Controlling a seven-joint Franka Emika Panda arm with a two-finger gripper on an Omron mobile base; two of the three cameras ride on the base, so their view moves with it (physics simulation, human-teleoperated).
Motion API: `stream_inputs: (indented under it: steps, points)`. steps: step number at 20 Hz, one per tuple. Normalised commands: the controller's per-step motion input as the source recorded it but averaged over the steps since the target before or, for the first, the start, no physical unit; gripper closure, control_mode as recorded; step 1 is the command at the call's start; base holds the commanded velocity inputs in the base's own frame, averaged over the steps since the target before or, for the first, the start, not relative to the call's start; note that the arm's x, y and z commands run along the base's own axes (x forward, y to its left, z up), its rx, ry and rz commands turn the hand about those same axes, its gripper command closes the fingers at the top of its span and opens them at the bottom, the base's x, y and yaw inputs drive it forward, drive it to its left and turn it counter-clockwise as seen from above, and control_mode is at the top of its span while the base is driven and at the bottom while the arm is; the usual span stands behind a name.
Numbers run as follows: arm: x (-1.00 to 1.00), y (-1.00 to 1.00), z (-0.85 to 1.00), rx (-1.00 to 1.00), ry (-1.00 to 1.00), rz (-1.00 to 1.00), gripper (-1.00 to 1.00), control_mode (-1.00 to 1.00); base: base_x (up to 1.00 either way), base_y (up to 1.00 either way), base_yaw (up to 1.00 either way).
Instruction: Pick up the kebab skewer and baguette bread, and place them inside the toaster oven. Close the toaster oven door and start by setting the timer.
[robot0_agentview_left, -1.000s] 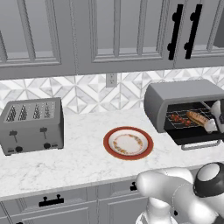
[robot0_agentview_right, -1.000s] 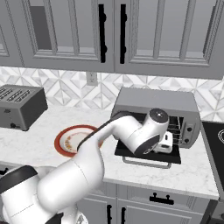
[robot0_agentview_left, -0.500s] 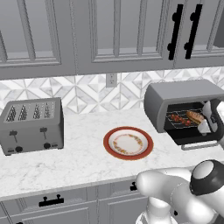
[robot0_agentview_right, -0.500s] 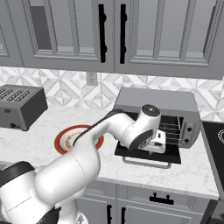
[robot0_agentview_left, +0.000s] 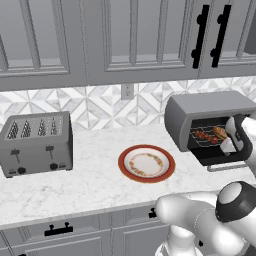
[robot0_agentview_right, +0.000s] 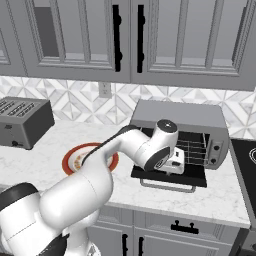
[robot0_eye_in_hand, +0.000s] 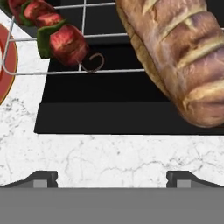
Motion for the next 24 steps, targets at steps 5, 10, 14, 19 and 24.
stream_inputs:
  steps: [5,10,14,19,24]
  points:
    - [0.07,0.02,-0.08,0.0,0.0,0.0,-1.0,-1.0,0.0,0.0,0.0]
    - [0.17,0.0,-0.01,0.0,0.0,0.0,-1.0,-1.0,0.0,0.0,0.0]
    - [0.16,0.0,0.0,0.0,0.0,0.0,-1.0,-1.0,0.0,0.0,0.0]
    - [0.15,0.0,0.0,0.0,0.0,0.0,-1.0,-1.0,0.0,0.0,0.0]
    - [0.17,0.0,0.0,0.02,0.0,0.0,-1.0,-1.0,0.0,0.0,0.0]
